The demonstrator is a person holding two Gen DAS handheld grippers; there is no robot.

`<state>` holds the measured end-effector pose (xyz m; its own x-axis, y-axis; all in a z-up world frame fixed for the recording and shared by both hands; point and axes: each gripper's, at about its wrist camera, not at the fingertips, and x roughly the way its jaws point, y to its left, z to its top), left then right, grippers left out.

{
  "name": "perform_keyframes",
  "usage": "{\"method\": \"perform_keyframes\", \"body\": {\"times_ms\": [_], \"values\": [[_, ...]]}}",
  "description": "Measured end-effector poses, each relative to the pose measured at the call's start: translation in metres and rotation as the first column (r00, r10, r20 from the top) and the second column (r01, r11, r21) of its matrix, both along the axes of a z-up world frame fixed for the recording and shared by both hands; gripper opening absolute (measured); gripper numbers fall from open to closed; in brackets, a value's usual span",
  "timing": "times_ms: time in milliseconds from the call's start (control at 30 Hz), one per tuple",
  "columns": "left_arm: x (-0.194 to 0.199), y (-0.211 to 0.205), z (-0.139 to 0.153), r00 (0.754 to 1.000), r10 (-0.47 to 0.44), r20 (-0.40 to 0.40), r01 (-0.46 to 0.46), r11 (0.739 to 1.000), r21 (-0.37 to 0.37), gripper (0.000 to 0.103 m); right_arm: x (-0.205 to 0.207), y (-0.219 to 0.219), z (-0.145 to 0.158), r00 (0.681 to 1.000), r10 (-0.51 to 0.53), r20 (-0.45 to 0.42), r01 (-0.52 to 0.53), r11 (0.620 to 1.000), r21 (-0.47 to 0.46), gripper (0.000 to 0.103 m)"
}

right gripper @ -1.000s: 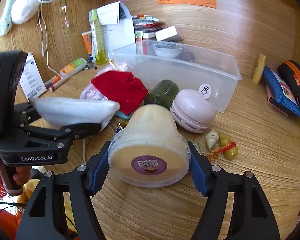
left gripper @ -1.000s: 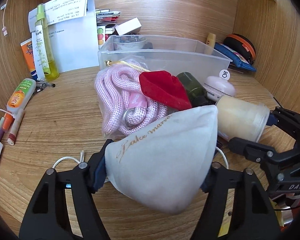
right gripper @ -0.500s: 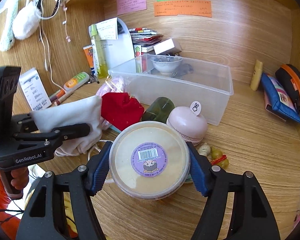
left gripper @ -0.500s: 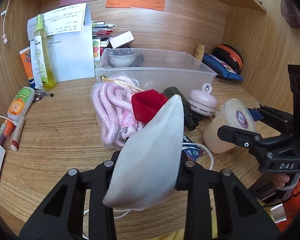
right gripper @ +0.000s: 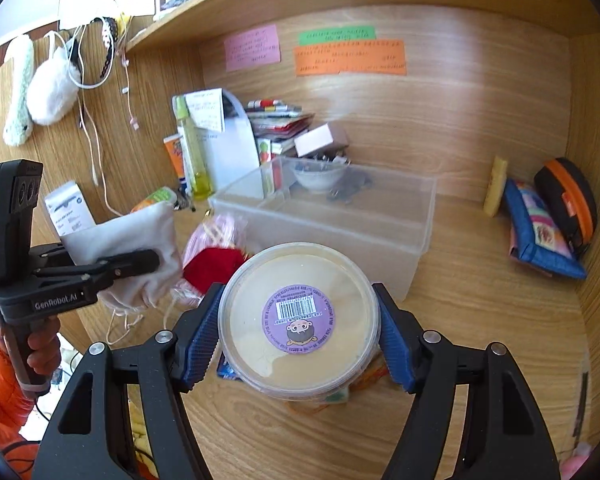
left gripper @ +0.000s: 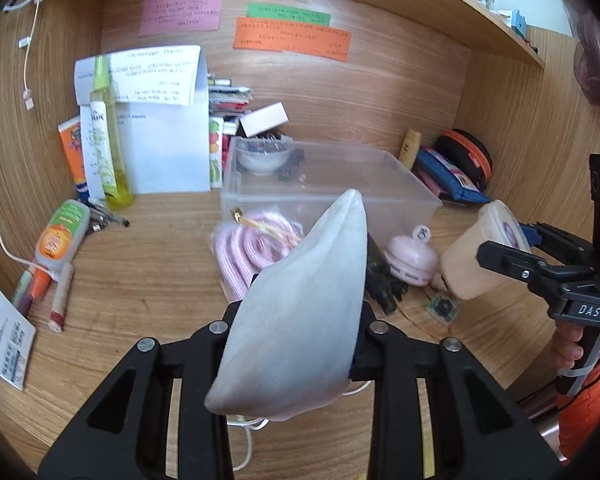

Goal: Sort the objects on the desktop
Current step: 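Lift the white cloth pouch with the left gripper while the right gripper lifts the cream tub, then lower the white pouch into the clear box with the left gripper while the right gripper lowers the cream tub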

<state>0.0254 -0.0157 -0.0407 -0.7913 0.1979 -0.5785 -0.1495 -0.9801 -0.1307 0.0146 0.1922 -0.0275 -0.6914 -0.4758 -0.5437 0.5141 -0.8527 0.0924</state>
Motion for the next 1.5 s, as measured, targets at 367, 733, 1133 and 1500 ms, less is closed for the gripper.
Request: {"method": "perform_keyframes", "body": {"times_ms": [367,733,1133,1500], "values": [[-0.024,-0.011,0.048,0.997,-0.005,-0.071,0.007,1.0,0.027,0.031,-0.028,0.015,0.034,0.999,-0.037,-0.04,0.037,0.999,-0.007,0.067],[-0.059,-0.02,0.084,0.992,-0.003,-0.123,0.011,0.998,0.059,0.031,-0.071,0.011,0.062,0.997,-0.039,-0.065,0.037,0.999,-0.038,0.067],[-0.114,-0.013,0.098,0.992,-0.023,-0.124,0.032,0.997,0.069,0.031,-0.13,-0.013,0.066,0.999,-0.022,-0.034,0.021,0.999,-0.034,0.067],[-0.166,0.0,0.081,0.994,-0.057,-0.091,0.064,0.995,0.078,0.031,-0.165,-0.028,0.032,0.998,-0.026,0.056,0.028,0.999,-0.035,0.067]]}}
